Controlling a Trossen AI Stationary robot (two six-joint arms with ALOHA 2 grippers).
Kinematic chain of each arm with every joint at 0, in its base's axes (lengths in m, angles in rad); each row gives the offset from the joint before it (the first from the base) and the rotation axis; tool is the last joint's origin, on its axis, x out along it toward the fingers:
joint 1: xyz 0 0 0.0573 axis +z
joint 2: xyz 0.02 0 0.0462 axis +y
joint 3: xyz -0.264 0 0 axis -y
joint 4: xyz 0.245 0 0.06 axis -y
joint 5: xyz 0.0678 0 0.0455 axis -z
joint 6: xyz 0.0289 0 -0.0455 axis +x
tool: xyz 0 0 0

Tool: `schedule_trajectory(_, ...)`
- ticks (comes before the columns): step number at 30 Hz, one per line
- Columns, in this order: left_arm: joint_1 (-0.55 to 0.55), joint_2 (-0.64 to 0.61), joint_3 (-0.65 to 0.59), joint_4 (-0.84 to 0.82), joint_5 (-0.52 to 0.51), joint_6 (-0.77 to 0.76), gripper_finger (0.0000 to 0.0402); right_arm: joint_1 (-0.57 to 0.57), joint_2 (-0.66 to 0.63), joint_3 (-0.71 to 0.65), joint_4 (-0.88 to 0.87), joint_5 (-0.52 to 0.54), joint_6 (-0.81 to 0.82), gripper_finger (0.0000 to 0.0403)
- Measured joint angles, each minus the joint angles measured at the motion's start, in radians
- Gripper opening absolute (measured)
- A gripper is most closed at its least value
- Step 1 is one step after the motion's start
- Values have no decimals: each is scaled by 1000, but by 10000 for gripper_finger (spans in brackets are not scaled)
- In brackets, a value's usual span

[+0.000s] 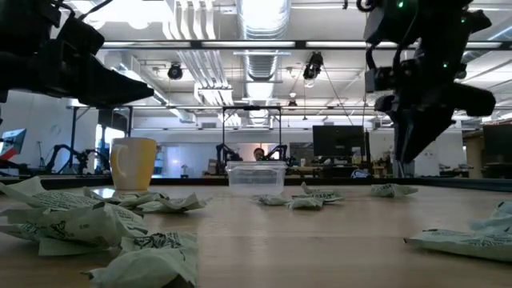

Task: Pick and place Stevia / Truvia into bins
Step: Put the stevia packet into the bin

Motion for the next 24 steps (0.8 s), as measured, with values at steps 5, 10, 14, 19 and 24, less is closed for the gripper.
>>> schedule_trajectory(5,0,13,0,5,0,0,162,0,66,-1,5,0,4,118)
schedule_trajectory(10,0,14,0,33,0,0,162,-1,106,-15,27,8,8,143)
schedule_trajectory(14,0,14,1,49,0,0,162,-1,122,-29,35,88,50,150)
schedule_trajectory(19,0,15,1,59,0,0,162,0,127,-53,79,101,60,145)
schedule_trajectory(24,0,15,1,61,0,0,162,-1,126,-85,148,93,60,134)
